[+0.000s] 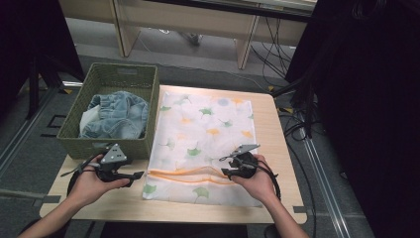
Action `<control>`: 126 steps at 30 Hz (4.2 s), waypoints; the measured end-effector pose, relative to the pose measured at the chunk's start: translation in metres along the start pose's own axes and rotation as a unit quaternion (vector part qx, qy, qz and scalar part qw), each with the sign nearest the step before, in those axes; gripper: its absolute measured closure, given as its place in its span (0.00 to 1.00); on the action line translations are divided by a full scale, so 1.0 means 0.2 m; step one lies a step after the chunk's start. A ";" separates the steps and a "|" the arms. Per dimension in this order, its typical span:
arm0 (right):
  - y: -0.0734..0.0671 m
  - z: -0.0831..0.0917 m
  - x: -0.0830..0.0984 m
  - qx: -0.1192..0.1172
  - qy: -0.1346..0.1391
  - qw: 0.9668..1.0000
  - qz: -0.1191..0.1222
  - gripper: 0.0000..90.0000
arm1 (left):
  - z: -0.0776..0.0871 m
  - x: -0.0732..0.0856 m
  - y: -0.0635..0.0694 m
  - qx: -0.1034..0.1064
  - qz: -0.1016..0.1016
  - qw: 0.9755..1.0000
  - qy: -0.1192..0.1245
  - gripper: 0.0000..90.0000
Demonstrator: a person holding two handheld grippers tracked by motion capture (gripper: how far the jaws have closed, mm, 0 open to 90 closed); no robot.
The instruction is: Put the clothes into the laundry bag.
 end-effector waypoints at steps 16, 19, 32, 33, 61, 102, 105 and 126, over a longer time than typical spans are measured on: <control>-0.19 -0.17 -0.09 0.038 -0.040 0.991 0.120 0.63 | -0.04 -0.01 0.02 0.006 -0.013 1.000 -0.008 0.41; -0.17 -0.21 -0.12 0.053 -0.037 0.987 0.146 0.72 | -0.05 -0.01 0.03 0.007 -0.016 1.000 -0.009 0.41; -0.14 -0.11 -0.28 0.058 0.042 0.991 0.116 0.99 | -0.02 -0.04 0.03 -0.006 -0.016 1.000 0.017 0.42; -0.13 -0.10 -0.29 0.057 0.049 0.991 0.112 0.99 | -0.01 -0.05 0.04 -0.008 -0.014 1.000 0.024 0.42; -0.17 0.06 -0.53 0.057 0.121 0.986 0.101 0.99 | 0.23 -0.33 -0.42 -0.167 0.013 0.985 0.050 0.19; -0.15 0.07 -0.52 0.051 0.121 0.987 0.095 0.99 | -0.25 -0.35 -0.92 -0.143 0.092 0.971 -0.166 0.20; -0.15 0.07 -0.52 0.051 0.121 0.987 0.097 0.99 | -0.20 -0.40 -0.90 -0.139 0.092 0.975 -0.144 0.21; -0.13 0.05 -0.50 0.050 0.112 0.988 0.093 0.99 | -0.48 -0.25 -0.91 -0.113 0.056 0.953 -0.276 0.07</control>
Point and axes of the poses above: each handheld gripper's, and its own axes: z roughly backward along the jaws, x roughly out of its underside, y roughly to its right, the point moved 2 cm from there along -z, roughly forward along the jaws, and after that the axes turned 7 degrees about -z, right-handed, at the moved point
